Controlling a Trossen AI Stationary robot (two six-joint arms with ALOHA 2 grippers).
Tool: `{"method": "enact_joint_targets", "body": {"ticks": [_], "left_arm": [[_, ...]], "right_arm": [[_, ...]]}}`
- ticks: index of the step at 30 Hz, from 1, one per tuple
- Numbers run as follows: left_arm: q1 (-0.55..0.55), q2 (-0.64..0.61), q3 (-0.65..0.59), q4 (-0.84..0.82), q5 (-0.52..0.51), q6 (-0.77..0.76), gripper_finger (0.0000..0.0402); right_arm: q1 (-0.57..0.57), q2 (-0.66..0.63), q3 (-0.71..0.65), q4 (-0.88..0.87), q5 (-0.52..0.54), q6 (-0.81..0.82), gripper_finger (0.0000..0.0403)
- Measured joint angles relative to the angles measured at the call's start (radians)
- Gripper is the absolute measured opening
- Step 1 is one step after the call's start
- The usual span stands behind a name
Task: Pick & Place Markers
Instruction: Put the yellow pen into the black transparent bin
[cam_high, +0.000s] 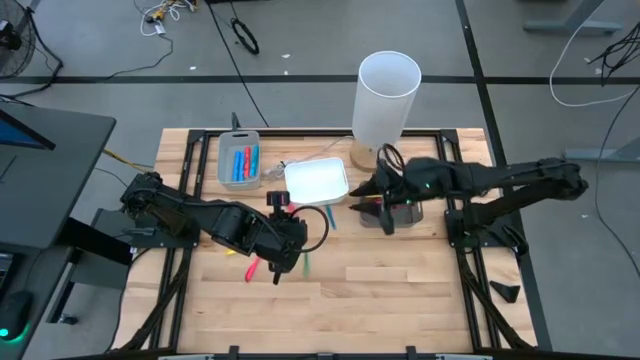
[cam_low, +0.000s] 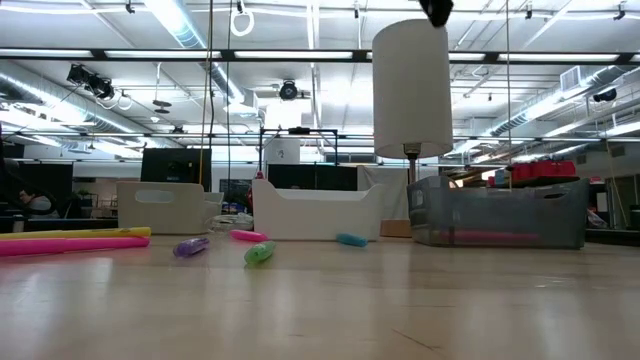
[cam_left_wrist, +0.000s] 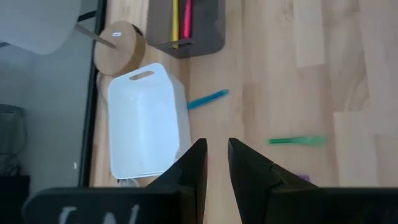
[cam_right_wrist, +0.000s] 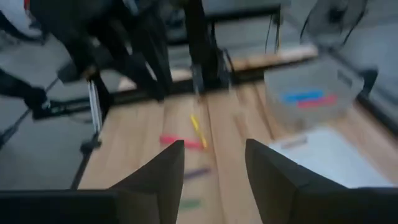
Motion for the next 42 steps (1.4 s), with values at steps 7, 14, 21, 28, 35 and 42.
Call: {"method": "enact_joint_targets", "body": {"ticks": [7, 14, 21, 28, 35, 42], "left_arm": [[0.000, 0.000, 0.000, 0.001, 0.053, -0.001, 0.0071], [0.008, 0.000, 0.000, -0.105, 0.164, -0.168, 0.0072], [0.035, 0.002, -0.022, -0.184, 0.316, -0.229, 0.0127], [0.031, 0.000, -0.070, -0.204, 0.333, -0.245, 0.0198], [0.029, 0.000, -0.227, -0.148, 0.350, -0.245, 0.0208], [0.030, 0.000, -0.375, -0.038, 0.351, -0.245, 0.0200]], "right_arm": [[0.154, 0.031, 0.000, 0.193, 0.198, -0.036, 0.0169], [0.205, 0.060, 0.000, 0.211, 0.209, -0.013, 0.0169], [0.209, 0.070, 0.000, 0.208, 0.209, -0.002, 0.0169], [0.208, 0.070, 0.000, 0.207, 0.209, -0.002, 0.0169], [0.208, 0.069, 0.000, 0.206, 0.209, 0.024, 0.0169], [0.208, 0.070, 0.000, 0.206, 0.208, 0.036, 0.0169]]}}
